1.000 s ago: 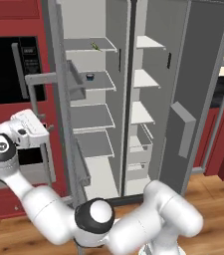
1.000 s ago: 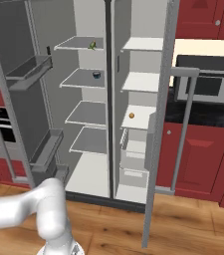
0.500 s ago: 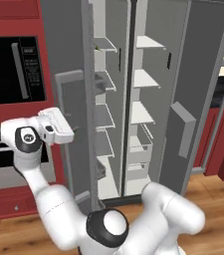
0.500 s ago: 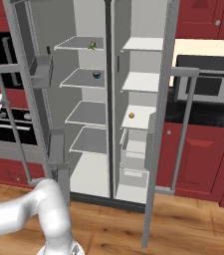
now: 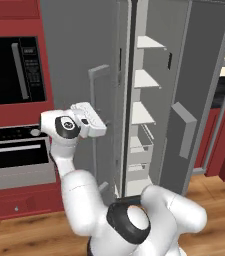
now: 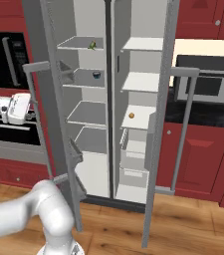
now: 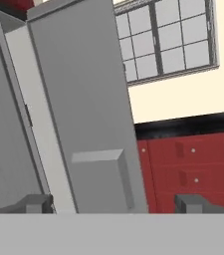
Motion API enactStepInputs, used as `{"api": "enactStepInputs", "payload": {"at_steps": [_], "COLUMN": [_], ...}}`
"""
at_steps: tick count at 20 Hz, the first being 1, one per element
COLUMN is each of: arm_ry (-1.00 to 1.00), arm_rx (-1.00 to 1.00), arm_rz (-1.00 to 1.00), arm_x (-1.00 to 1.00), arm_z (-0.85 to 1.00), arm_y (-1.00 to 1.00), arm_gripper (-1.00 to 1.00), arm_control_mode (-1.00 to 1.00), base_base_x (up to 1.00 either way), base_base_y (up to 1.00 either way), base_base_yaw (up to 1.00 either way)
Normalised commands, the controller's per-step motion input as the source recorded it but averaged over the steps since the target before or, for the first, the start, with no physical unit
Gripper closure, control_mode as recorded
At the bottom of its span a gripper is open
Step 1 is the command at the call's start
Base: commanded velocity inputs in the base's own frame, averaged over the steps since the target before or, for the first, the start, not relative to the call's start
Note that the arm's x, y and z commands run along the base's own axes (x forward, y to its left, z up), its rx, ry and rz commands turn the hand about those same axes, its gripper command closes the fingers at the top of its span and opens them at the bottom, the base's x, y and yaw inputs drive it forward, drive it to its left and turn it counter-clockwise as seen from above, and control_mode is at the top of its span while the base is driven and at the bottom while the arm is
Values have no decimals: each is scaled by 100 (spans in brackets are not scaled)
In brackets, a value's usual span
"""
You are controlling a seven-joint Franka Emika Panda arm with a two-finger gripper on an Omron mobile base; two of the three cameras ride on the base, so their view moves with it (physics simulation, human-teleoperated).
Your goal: Pick up the frozen fish from the freezer, place it on any shelf in the fridge, and close the fridge and freezer doors when done.
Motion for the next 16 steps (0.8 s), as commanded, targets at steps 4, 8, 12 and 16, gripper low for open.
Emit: {"api": "enactStepInputs", "payload": {"at_steps": [4, 8, 12, 16], "arm_ry": [0, 0, -1, -2], "arm_rx": [1, 0, 0, 0], "arm_rz": [0, 0, 0, 0], "arm_x": [48, 52, 58, 64], "arm_z": [0, 0, 0, 0], "arm_y": [-100, -90, -64, -48], "arm_gripper": [-100, -100, -100, -100], "arm_control_mode": [-100, -100, -100, -100], "base_base_x": [0, 0, 0, 0], "base_base_y": [0, 0, 0, 0], "base_base_yaw": [0, 0, 0, 0]}}
